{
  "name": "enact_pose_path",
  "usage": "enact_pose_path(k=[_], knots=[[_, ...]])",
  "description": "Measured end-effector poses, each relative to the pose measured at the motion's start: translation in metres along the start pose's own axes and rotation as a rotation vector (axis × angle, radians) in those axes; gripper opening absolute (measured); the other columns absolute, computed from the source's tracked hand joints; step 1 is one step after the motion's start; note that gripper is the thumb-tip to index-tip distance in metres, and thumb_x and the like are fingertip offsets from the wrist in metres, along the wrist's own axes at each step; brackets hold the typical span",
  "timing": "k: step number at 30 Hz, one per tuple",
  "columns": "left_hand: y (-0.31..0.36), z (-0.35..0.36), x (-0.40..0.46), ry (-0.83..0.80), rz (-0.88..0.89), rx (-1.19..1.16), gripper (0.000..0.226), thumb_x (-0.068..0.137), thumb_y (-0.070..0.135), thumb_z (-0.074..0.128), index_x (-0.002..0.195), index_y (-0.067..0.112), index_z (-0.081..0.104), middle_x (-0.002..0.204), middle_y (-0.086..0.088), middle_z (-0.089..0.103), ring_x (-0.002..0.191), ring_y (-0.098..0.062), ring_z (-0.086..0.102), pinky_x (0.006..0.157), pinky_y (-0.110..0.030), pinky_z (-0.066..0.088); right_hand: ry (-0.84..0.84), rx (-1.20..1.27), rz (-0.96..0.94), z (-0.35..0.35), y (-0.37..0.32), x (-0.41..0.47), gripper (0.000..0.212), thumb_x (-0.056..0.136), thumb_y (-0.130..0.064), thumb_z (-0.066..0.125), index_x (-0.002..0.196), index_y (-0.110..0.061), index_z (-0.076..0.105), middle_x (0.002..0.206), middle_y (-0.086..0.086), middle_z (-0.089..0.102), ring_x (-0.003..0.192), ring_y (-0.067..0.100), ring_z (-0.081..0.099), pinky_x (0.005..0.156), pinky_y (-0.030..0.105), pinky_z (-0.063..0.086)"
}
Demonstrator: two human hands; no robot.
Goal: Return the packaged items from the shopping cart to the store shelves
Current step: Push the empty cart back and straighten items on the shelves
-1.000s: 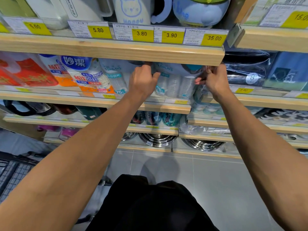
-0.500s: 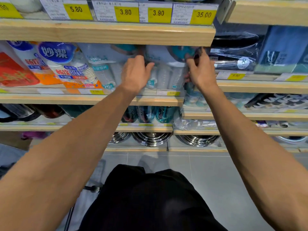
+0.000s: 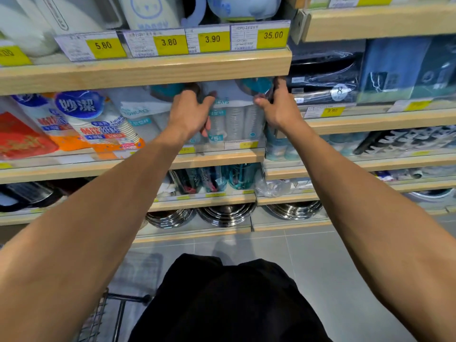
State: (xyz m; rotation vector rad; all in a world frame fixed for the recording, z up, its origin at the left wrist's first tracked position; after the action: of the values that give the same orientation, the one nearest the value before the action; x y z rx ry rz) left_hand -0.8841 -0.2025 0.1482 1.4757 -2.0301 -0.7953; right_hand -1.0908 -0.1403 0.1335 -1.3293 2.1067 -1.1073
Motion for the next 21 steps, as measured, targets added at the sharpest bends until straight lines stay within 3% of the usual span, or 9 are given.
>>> enact_pose_path(k=[2,4,7,11,14,16,19,21], knots=[[-0.005,-0.003,-0.001,0.108,0.035,0.098,0.057,0.099,0.041,0.046,0.063,0.001,0.065,0.042,-0.002,0.058,0.037,-0.006,0.058,0.050,-0.001,0.041,-0.029,-0.041,0.008,0.004,-0.002,0.001,0.043,0.096,-0.028,0.062,0.134,-0.013,0.049,0.128,0.006,0.064,0.120,0.024,0.057,0.101,0.036,0.043],[-0.004,-0.004,-0.002,0.188,0.069,0.119,0.057,0.098,0.042,0.048,0.059,0.004,0.066,0.040,0.001,0.056,0.036,-0.001,0.056,0.058,-0.006,0.046,-0.024,-0.096,0.012,0.005,-0.005,0.000,0.034,0.097,-0.029,0.060,0.126,-0.011,0.058,0.125,0.008,0.066,0.118,0.028,0.059,0.098,0.036,0.044],[-0.004,-0.007,-0.004,0.287,0.101,0.066,0.052,0.093,0.044,0.056,0.057,0.008,0.066,0.042,0.004,0.060,0.037,-0.001,0.057,0.065,-0.013,0.051,0.111,-0.072,-0.048,-0.002,-0.010,-0.013,0.051,0.091,-0.027,0.069,0.133,-0.009,0.046,0.123,0.011,0.066,0.115,0.030,0.060,0.089,0.033,0.044],[-0.018,-0.010,-0.016,0.377,0.154,-0.084,0.037,0.089,0.047,0.062,0.076,0.013,0.060,0.058,0.006,0.067,0.048,-0.004,0.065,0.061,-0.029,0.056,0.342,-0.015,-0.108,-0.011,-0.007,-0.032,0.057,0.083,-0.026,0.078,0.123,-0.010,0.041,0.117,0.007,0.061,0.106,0.024,0.059,0.083,0.033,0.044],[-0.028,-0.012,-0.023,0.394,0.208,-0.194,0.031,0.091,0.044,0.061,0.081,0.016,0.065,0.066,0.001,0.068,0.064,-0.013,0.069,0.066,-0.037,0.058,0.289,-0.003,-0.129,-0.007,-0.007,-0.034,0.060,0.081,-0.030,0.078,0.125,-0.011,0.041,0.123,0.006,0.059,0.109,0.024,0.058,0.085,0.033,0.045],[-0.030,-0.021,-0.026,0.447,0.212,-0.200,0.035,0.092,0.046,0.059,0.076,0.016,0.064,0.064,-0.001,0.066,0.063,-0.016,0.067,0.065,-0.035,0.056,0.230,0.053,-0.112,-0.004,-0.009,-0.031,0.066,0.079,-0.035,0.078,0.127,-0.016,0.036,0.127,0.005,0.060,0.107,0.028,0.062,0.086,0.040,0.052],[-0.038,-0.042,-0.031,0.637,0.131,-0.149,0.036,0.091,0.047,0.057,0.079,0.013,0.060,0.067,-0.001,0.061,0.065,-0.020,0.059,0.063,-0.033,0.046,0.187,0.186,-0.016,-0.001,-0.008,-0.026,0.072,0.075,-0.048,0.075,0.126,-0.025,0.030,0.127,0.004,0.059,0.086,0.035,0.070,0.069,0.050,0.060],[-0.048,-0.048,-0.027,0.637,0.075,-0.075,0.032,0.090,0.042,0.056,0.089,0.010,0.058,0.082,-0.006,0.062,0.078,-0.025,0.058,0.072,-0.038,0.046,0.142,0.296,0.037,0.002,-0.008,-0.024,0.069,0.082,-0.038,0.075,0.131,-0.021,0.029,0.133,0.006,0.053,0.068,0.030,0.070,0.057,0.040,0.060]])
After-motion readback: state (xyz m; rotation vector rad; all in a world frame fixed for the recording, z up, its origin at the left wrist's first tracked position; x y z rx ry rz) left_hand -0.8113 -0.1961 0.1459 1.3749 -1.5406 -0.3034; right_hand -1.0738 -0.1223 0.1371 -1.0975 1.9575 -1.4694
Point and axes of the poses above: each hand's wrist, its own x-axis towards the middle knuckle, its own z-axis out of the palm, y = z × x, the point moved 6 cm from there along x, towards the middle knuckle
